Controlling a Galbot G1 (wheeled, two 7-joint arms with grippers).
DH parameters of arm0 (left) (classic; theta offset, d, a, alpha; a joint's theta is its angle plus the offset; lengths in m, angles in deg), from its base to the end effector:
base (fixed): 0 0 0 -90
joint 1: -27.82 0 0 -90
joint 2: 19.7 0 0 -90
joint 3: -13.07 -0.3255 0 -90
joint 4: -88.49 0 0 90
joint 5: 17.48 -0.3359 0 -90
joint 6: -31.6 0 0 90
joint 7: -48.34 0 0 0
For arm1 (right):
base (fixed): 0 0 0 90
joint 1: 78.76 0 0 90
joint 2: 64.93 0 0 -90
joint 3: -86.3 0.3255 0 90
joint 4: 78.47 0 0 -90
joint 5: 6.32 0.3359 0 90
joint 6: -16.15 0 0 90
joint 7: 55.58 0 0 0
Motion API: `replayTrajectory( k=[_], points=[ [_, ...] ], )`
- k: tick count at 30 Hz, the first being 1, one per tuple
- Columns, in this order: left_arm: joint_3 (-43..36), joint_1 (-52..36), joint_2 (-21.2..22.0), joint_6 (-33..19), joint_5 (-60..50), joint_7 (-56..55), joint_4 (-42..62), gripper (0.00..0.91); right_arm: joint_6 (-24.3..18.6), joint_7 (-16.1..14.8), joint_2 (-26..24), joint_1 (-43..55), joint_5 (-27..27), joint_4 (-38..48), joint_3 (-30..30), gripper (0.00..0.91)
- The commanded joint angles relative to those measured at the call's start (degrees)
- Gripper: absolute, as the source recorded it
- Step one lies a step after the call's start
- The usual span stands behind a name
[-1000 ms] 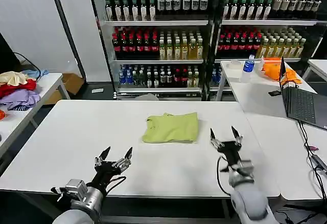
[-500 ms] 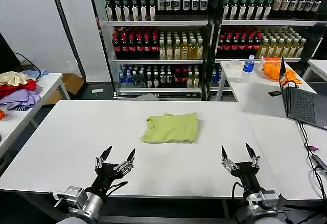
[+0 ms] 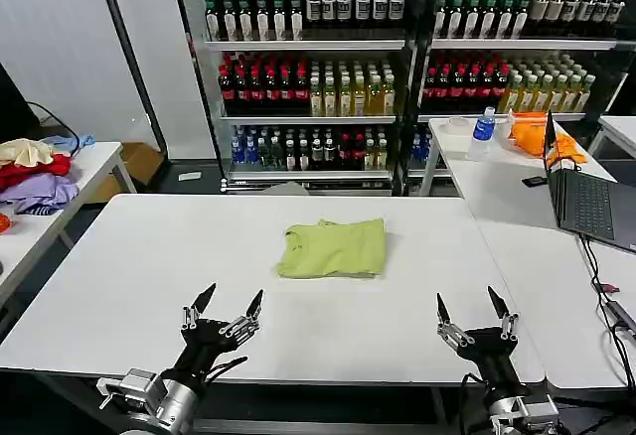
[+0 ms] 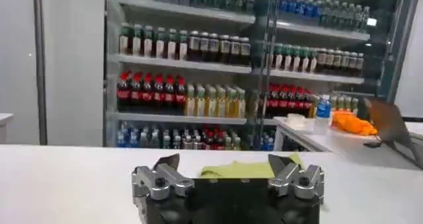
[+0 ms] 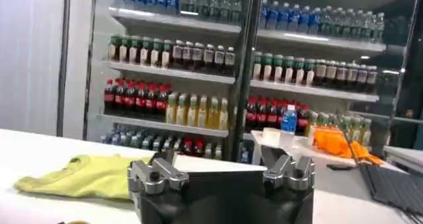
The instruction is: Fold and organize the clothes.
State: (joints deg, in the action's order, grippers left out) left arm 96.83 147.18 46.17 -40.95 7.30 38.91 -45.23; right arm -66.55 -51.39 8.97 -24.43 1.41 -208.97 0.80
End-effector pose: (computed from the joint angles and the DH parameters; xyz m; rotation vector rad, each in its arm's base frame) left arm 0.1633 0.0141 -0.2020 -0.3446 -2.9586 0.1186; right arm 0.1500 -0.0490 -0.2278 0.0557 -3.0981 0.2221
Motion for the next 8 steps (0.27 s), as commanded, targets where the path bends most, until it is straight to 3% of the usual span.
replayTrajectory(
  k=[1, 8],
  points=[
    [0.09, 0.66, 0.02, -0.04, -0.66, 0.18, -0.80, 0.907, -0.19, 0.42, -0.11, -2.11, -1.41, -2.17, 0.62, 0.907],
    [0.38, 0.66, -0.02, -0.06, -1.04, 0.68, -0.74, 0.907, 0.44, -0.75, -0.01, -1.38, -0.14, -1.57, -0.02, 0.907]
  ],
)
